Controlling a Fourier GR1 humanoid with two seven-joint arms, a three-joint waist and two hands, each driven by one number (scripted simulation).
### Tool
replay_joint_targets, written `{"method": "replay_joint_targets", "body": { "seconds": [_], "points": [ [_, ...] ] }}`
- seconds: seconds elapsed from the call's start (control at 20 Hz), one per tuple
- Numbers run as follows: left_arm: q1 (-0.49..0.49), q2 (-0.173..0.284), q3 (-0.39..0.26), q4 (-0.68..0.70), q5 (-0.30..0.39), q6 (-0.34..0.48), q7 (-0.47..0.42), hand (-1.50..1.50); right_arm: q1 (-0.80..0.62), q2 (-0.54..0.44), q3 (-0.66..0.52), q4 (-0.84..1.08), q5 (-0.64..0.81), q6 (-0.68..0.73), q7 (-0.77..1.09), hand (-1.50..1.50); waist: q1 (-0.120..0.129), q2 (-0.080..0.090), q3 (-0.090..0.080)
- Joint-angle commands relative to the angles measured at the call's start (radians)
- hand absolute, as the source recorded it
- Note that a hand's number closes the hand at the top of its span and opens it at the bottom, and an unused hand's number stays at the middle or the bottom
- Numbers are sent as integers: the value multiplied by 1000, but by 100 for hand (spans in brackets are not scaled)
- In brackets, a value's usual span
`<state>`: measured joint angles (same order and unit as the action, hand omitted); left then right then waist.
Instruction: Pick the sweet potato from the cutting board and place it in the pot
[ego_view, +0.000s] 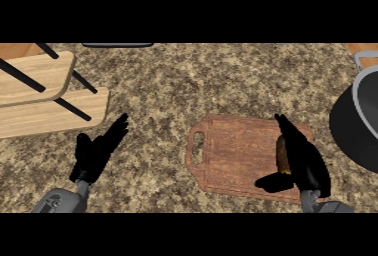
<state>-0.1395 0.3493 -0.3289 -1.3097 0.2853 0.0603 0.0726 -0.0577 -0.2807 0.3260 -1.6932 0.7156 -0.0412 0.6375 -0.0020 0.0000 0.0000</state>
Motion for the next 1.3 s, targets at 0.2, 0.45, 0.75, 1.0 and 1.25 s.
{"method": "replay_joint_targets", "body": {
  "seconds": [0.2, 0.45, 0.75, 1.0, 1.25],
  "points": [
    [51, -15, 24, -19, -43, -37, -6, 0, -3, 79, -106, 133, -148, -57, -208, -150, 5, 0, 0],
    [52, -31, 83, -53, -57, -62, 27, 0, 76, 92, -150, 199, -183, -95, -347, -150, 2, 0, 0],
    [30, -111, 72, -37, -138, -28, 39, 0, 0, 122, -216, 402, -210, -114, -480, -150, 4, 1, 0],
    [28, -76, 117, 45, -99, -102, -30, 0, -13, 102, -169, 471, -149, -108, -550, 150, 3, 3, 0],
    [21, -71, 113, -4, -103, -105, 16, 0, -33, 104, -234, 579, -218, -121, -695, 150, 10, 4, 1]
  ]
}}
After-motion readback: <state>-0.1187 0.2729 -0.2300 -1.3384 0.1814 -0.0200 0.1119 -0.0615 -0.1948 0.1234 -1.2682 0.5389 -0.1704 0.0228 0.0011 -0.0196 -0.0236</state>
